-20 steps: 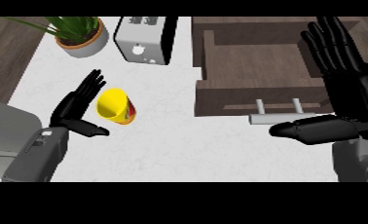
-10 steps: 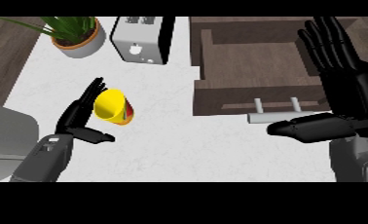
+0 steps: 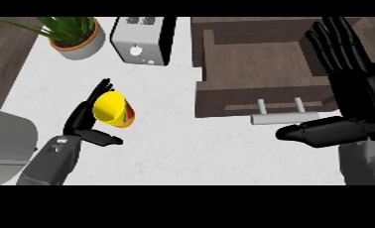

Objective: Pick up the cup, place it into the drawer and close the drawer

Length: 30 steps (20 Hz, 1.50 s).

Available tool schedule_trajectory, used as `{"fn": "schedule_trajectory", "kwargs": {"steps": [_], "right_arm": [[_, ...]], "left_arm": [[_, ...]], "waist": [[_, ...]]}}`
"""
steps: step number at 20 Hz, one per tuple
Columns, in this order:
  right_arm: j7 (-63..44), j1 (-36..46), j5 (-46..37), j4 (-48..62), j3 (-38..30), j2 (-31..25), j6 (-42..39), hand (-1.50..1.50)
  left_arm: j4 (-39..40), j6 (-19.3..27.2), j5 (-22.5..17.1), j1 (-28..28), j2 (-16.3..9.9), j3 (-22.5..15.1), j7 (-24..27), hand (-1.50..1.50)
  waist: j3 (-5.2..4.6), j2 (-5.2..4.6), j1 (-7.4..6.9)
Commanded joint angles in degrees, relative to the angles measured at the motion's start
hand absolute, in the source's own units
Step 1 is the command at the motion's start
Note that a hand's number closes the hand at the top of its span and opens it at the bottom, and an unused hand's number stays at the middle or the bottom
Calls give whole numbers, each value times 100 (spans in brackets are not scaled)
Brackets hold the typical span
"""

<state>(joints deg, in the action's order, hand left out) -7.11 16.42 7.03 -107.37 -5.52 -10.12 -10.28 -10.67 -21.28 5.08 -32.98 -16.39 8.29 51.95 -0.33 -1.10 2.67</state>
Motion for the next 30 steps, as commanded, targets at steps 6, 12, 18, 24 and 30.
{"fn": "schedule_trajectory", "kwargs": {"steps": [6,12,18,24,30], "right_arm": [[-178,-38,-132,-226,108,18,88,-150],[52,33,213,160,-302,-263,-219,-150],[-198,331,35,121,-146,-213,-46,-150],[-249,118,147,-11,-283,-228,-29,-150],[-16,-91,-38,46,-157,-106,-13,-150]], "left_arm": [[198,-547,53,-283,204,-17,381,-150],[97,-1550,-25,-237,240,-53,497,150],[-319,409,-29,-394,454,121,1059,150],[-423,2344,-624,264,562,965,1401,150],[-707,1335,-1022,207,942,1238,1988,150]], "waist": [[1,13,35],[2,-12,22],[-3,-18,6],[10,56,-148],[15,62,-149]]}}
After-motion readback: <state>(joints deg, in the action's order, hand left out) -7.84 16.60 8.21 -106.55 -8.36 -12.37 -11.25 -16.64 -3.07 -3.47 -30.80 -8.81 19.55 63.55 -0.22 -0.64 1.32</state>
